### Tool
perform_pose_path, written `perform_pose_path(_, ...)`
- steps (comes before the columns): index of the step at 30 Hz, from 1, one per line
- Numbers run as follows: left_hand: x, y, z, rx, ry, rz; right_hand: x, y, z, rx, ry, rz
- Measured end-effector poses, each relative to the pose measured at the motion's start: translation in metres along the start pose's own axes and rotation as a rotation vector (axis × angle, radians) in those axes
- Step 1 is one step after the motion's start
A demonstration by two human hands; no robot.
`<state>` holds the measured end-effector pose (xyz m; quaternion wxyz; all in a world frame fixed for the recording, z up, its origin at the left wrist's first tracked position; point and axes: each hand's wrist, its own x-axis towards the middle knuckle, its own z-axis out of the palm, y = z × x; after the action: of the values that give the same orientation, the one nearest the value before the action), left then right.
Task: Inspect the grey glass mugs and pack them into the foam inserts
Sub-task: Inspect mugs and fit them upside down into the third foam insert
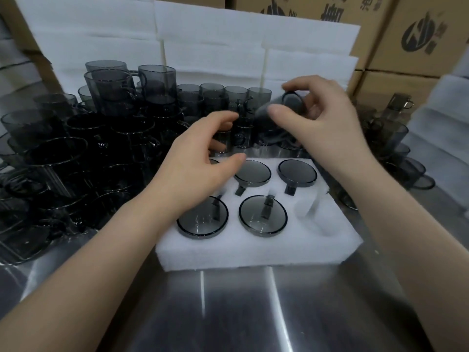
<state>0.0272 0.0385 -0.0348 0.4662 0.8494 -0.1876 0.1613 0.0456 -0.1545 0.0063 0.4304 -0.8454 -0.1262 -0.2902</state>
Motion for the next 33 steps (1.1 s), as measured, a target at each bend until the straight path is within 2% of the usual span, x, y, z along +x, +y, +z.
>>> perform_pose_path(4, -0.001, 0.004, -0.001, 0.007, -0.018, 0.137, -0.017, -0.019, 0.024, 0.350, -0.118, 0.041)
perform_pose_path(7, 0.001, 0.003, -0.002, 0.006, 0.010, 0.128, -0.022, -0.019, 0.029, 0.560, -0.304, 0.047)
perform_pose_path(11, 0.000, 0.002, 0.000, -0.004, 0.037, 0.093, -0.024, -0.014, 0.029, 0.564, -0.371, 0.016)
perform_pose_path(20, -0.002, 0.004, 0.000, -0.052, 0.037, 0.141, -0.025, -0.011, 0.032, 0.500, -0.250, 0.030)
perform_pose_path(27, -0.002, 0.003, -0.001, -0.174, 0.015, 0.132, -0.019, -0.007, 0.029, 0.770, -0.316, 0.249)
perform_pose_path(33, 0.001, 0.001, -0.004, -0.332, 0.019, 0.073, -0.014, 0.000, 0.027, 1.011, -0.567, 0.303)
